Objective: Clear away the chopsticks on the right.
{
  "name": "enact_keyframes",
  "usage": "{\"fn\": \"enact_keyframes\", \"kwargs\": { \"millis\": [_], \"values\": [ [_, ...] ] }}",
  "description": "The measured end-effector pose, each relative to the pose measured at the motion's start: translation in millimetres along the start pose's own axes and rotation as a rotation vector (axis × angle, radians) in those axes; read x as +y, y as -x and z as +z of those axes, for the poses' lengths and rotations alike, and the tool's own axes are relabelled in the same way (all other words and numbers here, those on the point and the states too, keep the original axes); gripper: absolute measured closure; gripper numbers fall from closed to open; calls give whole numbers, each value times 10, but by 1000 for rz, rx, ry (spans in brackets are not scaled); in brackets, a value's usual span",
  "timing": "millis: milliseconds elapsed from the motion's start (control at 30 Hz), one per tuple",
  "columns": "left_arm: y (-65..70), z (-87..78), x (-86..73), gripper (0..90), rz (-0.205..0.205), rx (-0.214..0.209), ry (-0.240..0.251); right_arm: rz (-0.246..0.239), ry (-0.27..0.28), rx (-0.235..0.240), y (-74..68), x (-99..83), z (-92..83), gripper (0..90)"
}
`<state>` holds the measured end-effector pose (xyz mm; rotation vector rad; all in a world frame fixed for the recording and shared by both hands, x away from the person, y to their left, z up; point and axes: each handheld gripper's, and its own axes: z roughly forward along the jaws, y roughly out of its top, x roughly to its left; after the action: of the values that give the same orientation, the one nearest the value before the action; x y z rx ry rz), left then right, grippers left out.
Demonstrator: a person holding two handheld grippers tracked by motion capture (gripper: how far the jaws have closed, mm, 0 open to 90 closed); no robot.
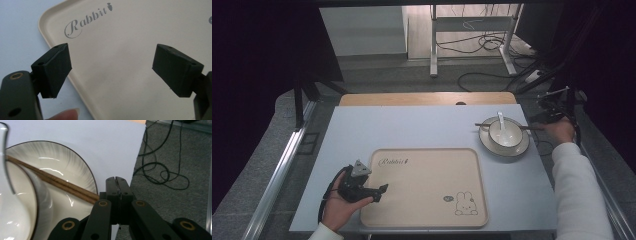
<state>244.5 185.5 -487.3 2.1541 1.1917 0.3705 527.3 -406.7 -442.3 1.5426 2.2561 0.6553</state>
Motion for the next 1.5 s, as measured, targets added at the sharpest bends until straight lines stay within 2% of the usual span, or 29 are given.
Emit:
{"fn": "enact_keyframes", "kwargs": {
  "millis": [233,500,933,1200,1400,1500],
  "values": [
    [-5,15,-14,155,-5,2,-10,4,-4,-12,-4,13,149,891],
    [1,27,-31,155,-13,10,-13,-4,-44,-15,1,-58,262,891],
    [15,32,-30,155,6,0,-22,-33,-82,-5,-13,-234,160,892],
    [13,25,-29,154,14,-5,-19,-41,-106,-18,-28,-321,101,892],
    [11,17,-28,153,18,-7,-18,-29,-68,-20,-6,-340,-29,891],
    [16,14,-28,153,19,-5,-16,-53,-35,2,-30,-324,-116,892]
  ]
}}
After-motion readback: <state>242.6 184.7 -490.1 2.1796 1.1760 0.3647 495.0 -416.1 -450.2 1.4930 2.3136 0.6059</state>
